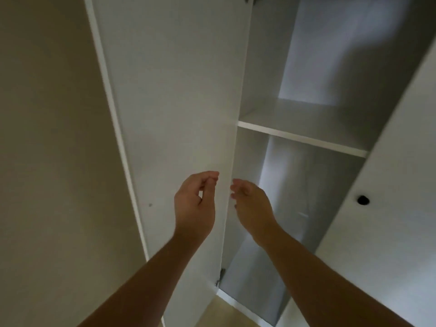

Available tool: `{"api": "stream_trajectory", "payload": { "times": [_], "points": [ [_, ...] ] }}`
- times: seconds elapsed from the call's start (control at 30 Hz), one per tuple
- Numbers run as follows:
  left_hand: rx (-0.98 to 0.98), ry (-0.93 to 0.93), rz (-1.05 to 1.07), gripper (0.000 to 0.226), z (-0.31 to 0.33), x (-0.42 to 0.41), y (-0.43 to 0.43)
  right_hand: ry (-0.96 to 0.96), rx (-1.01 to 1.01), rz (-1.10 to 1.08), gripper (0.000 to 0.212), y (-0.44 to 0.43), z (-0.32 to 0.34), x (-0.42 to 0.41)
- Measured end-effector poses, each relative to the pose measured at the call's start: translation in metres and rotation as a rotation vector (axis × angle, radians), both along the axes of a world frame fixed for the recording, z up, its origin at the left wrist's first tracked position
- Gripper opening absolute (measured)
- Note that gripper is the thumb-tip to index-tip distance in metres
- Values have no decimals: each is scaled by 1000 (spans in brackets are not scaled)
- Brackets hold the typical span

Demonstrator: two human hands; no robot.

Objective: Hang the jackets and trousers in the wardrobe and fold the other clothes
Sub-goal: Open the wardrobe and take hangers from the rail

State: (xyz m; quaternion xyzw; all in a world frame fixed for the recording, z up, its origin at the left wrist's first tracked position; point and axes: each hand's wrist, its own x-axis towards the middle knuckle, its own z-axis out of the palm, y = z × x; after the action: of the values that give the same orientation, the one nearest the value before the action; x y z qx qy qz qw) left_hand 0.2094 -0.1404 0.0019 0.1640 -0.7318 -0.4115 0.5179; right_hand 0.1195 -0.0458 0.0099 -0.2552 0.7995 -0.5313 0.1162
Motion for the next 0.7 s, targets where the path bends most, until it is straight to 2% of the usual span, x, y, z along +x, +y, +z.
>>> {"api": "stream_trajectory", "payload": {
  "times": [0.1,0.3,0.47,0.7],
  "points": [
    [8,-64,-187,34,-5,-46,22,-28,49,-217,36,46,-10,-34],
    [40,-148,-580,37,-13,-131,75,5,172,-544,35,132,-16,-72],
    [-11,-266,-824,29,-15,-198,116,43,154,-698,43,178,-11,-84],
    [-23,-414,-980,44,-1,-278,165,24,181,-797,47,206,-7,-80]
  ]
}}
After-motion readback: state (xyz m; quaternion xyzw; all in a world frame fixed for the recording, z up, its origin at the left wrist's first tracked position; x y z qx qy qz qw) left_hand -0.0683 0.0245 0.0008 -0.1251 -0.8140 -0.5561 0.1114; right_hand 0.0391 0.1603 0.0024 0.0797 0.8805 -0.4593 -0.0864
